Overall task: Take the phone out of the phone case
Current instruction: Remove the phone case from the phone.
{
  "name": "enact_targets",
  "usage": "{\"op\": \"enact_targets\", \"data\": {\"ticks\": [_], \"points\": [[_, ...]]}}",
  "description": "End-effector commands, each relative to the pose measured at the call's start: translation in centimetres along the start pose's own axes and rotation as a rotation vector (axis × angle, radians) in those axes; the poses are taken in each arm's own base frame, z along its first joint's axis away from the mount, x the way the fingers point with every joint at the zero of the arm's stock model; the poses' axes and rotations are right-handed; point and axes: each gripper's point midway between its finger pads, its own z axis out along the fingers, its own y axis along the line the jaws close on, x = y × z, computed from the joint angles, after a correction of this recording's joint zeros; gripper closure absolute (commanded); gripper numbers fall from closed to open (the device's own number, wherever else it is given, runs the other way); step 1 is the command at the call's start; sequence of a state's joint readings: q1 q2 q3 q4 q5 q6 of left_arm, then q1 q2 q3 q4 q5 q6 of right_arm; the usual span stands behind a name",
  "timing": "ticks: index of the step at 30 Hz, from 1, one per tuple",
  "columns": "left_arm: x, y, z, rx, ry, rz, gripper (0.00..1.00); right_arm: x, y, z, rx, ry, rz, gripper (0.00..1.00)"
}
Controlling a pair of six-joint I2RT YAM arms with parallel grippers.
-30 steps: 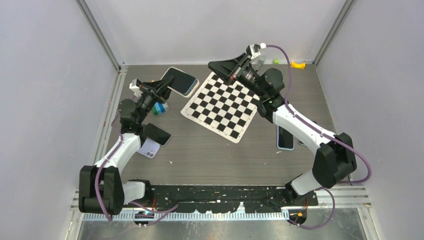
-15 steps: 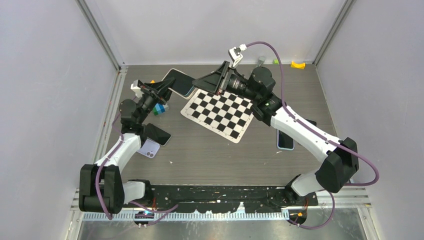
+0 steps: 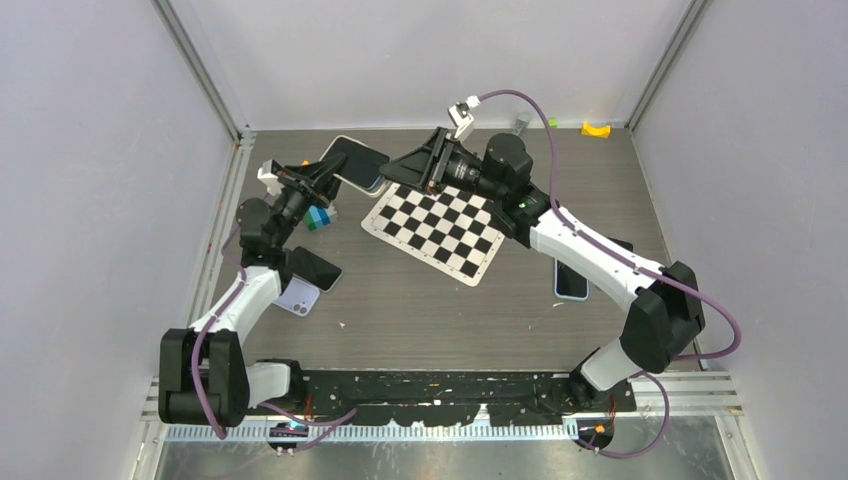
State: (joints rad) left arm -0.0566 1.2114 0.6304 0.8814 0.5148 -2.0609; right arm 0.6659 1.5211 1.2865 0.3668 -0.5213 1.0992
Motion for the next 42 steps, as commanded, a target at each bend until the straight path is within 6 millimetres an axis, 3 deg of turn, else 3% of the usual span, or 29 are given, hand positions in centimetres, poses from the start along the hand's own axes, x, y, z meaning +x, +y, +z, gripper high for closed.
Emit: {"op": "enact_targets", "data": {"ticks": [1,8,15,17,20,22,24,29,34,37,42], "points": [[3.5,-7.0,-0.8,0.188,0.114,-0.034,1.00,-0.5,-1.0,0.7,0.046,-0.030,0.011,0.53],[7.5,-6.9,-0.4,0.130,0.319,0.262,1.00,-0.9,-2.7,0.9,0.169,-0.027,0.056,0.47],[9.1,-5.1,-1.2,0.029,0.415,0.461,1.00,-0.8,-0.5,1.5,0.083,-0.001,0.092,0.48],[9.1,-4.7,-1.4,0.009,0.423,0.488,1.00,-0.8,-0.2,1.7,0.069,0.008,0.108,0.55],[8.9,-4.0,-1.6,-0.024,0.420,0.500,0.97,-0.9,0.4,2.0,0.057,0.017,0.138,0.79],[8.9,-3.8,-1.7,-0.033,0.417,0.507,0.93,-1.0,0.6,2.1,0.052,0.019,0.154,0.94],[8.8,-3.6,-1.8,-0.043,0.412,0.518,0.85,-1.3,1.1,2.1,0.043,0.005,0.169,0.99],[8.4,-2.2,-2.4,-0.094,0.394,0.592,0.60,-2.5,2.0,1.7,0.029,-0.062,0.229,0.99],[7.4,0.1,-3.5,-0.169,0.354,0.670,0.23,-3.7,2.1,1.6,0.013,-0.119,0.330,0.99],[7.4,0.7,-3.8,-0.165,0.368,0.681,0.15,-3.9,1.7,1.6,0.012,-0.129,0.387,0.99],[7.4,1.3,-3.9,-0.162,0.383,0.687,0.10,-3.9,1.6,1.8,-0.003,-0.127,0.434,0.99]]}}
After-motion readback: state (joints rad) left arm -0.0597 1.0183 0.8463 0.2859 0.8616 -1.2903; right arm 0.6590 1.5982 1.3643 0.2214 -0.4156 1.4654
